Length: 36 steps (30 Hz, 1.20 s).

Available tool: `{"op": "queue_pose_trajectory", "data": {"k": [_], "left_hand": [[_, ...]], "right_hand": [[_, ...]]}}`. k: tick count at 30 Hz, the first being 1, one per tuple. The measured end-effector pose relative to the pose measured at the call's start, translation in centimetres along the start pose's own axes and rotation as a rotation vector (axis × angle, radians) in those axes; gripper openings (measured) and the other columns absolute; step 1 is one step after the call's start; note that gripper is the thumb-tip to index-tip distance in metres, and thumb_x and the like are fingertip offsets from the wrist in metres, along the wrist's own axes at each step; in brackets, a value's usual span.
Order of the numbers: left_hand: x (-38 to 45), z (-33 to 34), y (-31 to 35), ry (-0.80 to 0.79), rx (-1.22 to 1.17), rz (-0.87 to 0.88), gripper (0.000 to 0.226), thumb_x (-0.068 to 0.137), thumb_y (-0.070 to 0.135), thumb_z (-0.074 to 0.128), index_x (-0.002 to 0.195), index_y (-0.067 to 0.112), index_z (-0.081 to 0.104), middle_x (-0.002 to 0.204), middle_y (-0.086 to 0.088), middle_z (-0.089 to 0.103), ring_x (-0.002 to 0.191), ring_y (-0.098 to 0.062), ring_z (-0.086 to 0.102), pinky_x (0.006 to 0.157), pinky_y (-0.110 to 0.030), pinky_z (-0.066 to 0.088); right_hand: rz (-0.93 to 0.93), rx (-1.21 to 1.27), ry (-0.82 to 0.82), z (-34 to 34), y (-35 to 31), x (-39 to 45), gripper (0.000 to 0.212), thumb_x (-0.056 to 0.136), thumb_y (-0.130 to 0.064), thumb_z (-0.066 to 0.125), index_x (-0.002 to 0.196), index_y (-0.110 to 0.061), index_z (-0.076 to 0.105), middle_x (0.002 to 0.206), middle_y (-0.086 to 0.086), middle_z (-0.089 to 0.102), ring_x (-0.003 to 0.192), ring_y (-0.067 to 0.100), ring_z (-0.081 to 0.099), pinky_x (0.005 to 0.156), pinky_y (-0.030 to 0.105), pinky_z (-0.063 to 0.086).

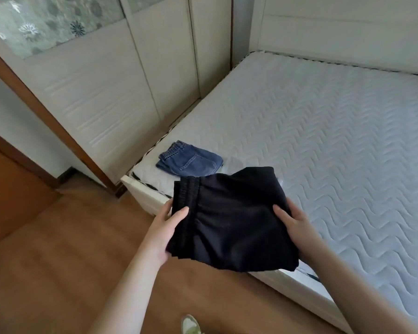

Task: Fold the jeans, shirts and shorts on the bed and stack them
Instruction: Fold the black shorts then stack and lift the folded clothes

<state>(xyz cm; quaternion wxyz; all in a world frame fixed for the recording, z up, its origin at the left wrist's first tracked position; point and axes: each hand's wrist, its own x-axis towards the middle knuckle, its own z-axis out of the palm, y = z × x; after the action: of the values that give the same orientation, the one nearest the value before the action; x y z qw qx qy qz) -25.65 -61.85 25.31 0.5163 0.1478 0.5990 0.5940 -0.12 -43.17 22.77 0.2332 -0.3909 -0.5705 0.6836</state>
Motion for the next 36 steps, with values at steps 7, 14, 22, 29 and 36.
{"op": "queue_pose_trajectory", "data": {"k": [7, 14, 22, 29, 36], "left_hand": [[0.4, -12.9, 4.6, 0.051, -0.016, 0.026, 0.047, 0.082, 0.039, 0.076, 0.125, 0.047, 0.058, 0.124, 0.004, 0.067, 0.110, -0.024, 0.067, 0.082, -0.047, 0.057], [4.3, -18.5, 7.6, 0.022, 0.012, 0.033, 0.042, 0.089, 0.031, 0.070, 0.126, 0.045, 0.058, 0.124, 0.004, 0.067, 0.111, -0.020, 0.066, 0.084, -0.038, 0.057], [15.2, -20.7, 10.5, 0.004, 0.059, -0.060, 0.040, 0.086, 0.032, 0.073, 0.121, 0.046, 0.061, 0.118, 0.002, 0.070, 0.106, -0.022, 0.069, 0.081, -0.042, 0.058], [24.7, -22.2, 13.5, -0.048, 0.077, -0.144, 0.056, 0.076, 0.034, 0.083, 0.125, 0.045, 0.059, 0.120, 0.002, 0.069, 0.106, -0.026, 0.069, 0.079, -0.047, 0.058], [33.1, -22.8, 15.3, -0.091, 0.123, -0.219, 0.049, 0.081, 0.023, 0.078, 0.122, 0.044, 0.061, 0.116, 0.003, 0.071, 0.102, -0.024, 0.070, 0.074, -0.042, 0.059]], "right_hand": [[-0.019, 0.024, -0.040, 13.8, -1.0, 4.4, 0.030, 0.099, -0.026, 0.054, 0.123, -0.043, 0.062, 0.120, -0.012, 0.069, 0.111, 0.008, 0.065, 0.090, 0.030, 0.048], [0.033, 0.021, -0.028, 18.6, -0.7, 8.3, 0.030, 0.098, -0.027, 0.057, 0.123, -0.043, 0.061, 0.121, -0.009, 0.069, 0.113, 0.013, 0.065, 0.097, 0.039, 0.048], [0.069, 0.034, 0.078, 19.8, 0.1, 17.3, 0.031, 0.098, -0.029, 0.057, 0.122, -0.048, 0.061, 0.117, -0.012, 0.069, 0.107, 0.010, 0.067, 0.089, 0.032, 0.051], [0.096, 0.017, 0.110, 21.1, 0.3, 26.3, 0.034, 0.100, -0.025, 0.054, 0.124, -0.049, 0.058, 0.118, -0.015, 0.068, 0.110, 0.008, 0.064, 0.095, 0.036, 0.049], [0.176, 0.014, 0.176, 21.4, 0.1, 31.6, 0.034, 0.101, -0.024, 0.052, 0.122, -0.051, 0.059, 0.116, -0.014, 0.069, 0.106, 0.006, 0.066, 0.086, 0.026, 0.051]]}}
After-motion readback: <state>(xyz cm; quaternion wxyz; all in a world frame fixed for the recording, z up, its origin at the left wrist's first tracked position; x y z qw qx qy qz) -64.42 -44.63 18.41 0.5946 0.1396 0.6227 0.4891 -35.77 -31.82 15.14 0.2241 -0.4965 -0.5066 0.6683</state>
